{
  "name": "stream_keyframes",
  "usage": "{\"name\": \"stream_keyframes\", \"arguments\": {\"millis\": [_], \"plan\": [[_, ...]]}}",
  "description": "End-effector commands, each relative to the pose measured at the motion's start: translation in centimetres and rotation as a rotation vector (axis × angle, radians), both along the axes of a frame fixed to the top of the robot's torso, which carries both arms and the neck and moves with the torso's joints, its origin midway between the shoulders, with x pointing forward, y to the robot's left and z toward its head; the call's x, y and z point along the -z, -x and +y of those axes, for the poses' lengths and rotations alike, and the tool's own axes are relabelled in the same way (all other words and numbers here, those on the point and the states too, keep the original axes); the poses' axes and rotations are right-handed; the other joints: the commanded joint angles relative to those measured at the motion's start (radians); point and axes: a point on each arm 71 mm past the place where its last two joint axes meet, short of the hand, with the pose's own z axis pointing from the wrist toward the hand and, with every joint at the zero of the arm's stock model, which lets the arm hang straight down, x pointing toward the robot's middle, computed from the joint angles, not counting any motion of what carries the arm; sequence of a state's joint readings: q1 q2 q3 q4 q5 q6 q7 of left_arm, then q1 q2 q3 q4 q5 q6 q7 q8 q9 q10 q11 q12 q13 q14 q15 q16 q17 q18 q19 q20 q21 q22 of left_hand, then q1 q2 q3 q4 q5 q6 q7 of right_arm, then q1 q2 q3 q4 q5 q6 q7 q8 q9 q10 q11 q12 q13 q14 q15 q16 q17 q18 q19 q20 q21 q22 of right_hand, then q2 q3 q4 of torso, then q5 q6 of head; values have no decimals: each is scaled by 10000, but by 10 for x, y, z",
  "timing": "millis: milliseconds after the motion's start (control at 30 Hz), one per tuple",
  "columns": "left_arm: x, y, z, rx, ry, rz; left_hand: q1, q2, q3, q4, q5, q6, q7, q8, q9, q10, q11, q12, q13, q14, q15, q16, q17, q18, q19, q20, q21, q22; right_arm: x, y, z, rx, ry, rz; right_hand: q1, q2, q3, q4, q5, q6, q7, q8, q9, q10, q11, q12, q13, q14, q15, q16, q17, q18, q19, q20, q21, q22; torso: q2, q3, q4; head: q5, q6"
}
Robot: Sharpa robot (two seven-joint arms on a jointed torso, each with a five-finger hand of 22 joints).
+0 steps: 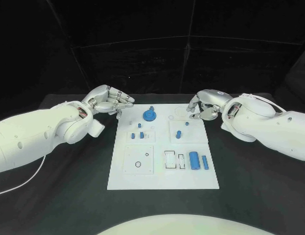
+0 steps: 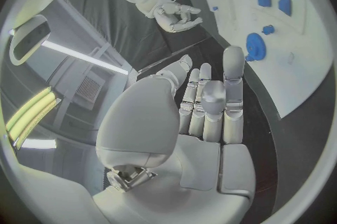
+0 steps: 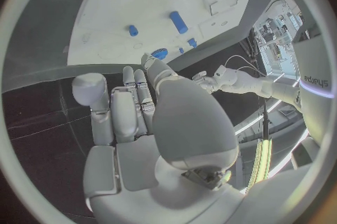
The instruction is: Assemble the parts on the task board
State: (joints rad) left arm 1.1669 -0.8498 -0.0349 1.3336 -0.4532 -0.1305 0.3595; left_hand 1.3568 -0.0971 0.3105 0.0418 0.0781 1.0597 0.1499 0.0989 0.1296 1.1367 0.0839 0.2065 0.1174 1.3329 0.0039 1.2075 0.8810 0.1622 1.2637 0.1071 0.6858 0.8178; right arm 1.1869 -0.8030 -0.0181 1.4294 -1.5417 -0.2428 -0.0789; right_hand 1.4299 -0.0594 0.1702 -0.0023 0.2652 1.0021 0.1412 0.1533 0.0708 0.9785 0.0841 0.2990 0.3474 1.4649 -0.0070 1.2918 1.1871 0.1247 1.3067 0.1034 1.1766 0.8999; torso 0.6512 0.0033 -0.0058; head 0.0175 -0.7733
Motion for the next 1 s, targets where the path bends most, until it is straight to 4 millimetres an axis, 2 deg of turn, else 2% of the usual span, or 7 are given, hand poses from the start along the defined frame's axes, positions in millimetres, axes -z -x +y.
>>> {"name": "stream_keyframes", "arguments": {"millis": [33,167,267,500,633,1000], "plan": [[-7,3,-2,-338,2455,292,-104,24,-138,32,-51,54,-29,46,9,90,-22,104,31,-61,-10,-66,-48,112,-53,-17,-63,-49,7,3,3,-310,1569,-407,-24,-141,113,2,-49,-114,94,-137,-29,-153,64,-151,-200,367,115,42,18,-52,121,15,94,112,12,3,-42,15,42],[-9,6,-6,-396,2908,301,-81,48,-191,36,-44,54,-45,48,8,136,-44,160,57,-59,-26,-61,-50,114,-45,-29,-97,-73,16,7,6,-417,1898,-328,-72,-241,222,-25,-52,-270,178,-325,-37,-352,159,-348,-524,364,182,19,-33,-67,191,86,166,203,11,-6,-28,-9,68],[-10,8,-8,-451,3029,288,-73,54,-198,35,-42,55,-47,49,8,142,-48,170,61,-65,-30,-69,-67,120,-53,-32,-131,-102,20,8,9,-497,2000,-254,-79,-278,267,-49,-56,-338,202,-407,-37,-402,183,-399,-657,355,199,-28,-113,-71,215,110,196,242,21,16,-16,45,38],[-10,8,-10,-529,3141,190,-13,87,-213,15,-33,49,-41,47,6,133,-52,191,72,-76,-37,-83,-101,130,-63,-42,-208,-163,28,6,15,-585,2143,-87,-17,-234,419,-110,-78,-343,207,-470,-22,-421,195,-438,-838,355,213,-42,-160,-66,226,126,211,254,26,15,-17,70,44],[-10,8,-11,-542,3151,188,60,121,-224,-13,-26,21,-21,34,-1,89,-41,198,77,-85,-35,-89,-120,134,-70,-47,-278,-217,31,4,16,-567,2154,44,70,-138,809,-201,-475,-271,228,-522,-5,-346,215,-456,-1097,350,220,-27,-171,-66,220,143,222,262,26,9,-19,81,27],[-9,7,-11,-592,3116,232,114,142,-243,-35,-26,-3,2,25,-6,50,-26,209,83,-124,-26,-131,-206,151,-108,-46,-421,-332,38,2,20,-597,2046,329,-30,-65,1664,-259,-688,29,211,-525,37,-3,180,-419,-1536,338,189,-16,-211,-68,231,128,270,318,19,16,-28,127,-2]]}}
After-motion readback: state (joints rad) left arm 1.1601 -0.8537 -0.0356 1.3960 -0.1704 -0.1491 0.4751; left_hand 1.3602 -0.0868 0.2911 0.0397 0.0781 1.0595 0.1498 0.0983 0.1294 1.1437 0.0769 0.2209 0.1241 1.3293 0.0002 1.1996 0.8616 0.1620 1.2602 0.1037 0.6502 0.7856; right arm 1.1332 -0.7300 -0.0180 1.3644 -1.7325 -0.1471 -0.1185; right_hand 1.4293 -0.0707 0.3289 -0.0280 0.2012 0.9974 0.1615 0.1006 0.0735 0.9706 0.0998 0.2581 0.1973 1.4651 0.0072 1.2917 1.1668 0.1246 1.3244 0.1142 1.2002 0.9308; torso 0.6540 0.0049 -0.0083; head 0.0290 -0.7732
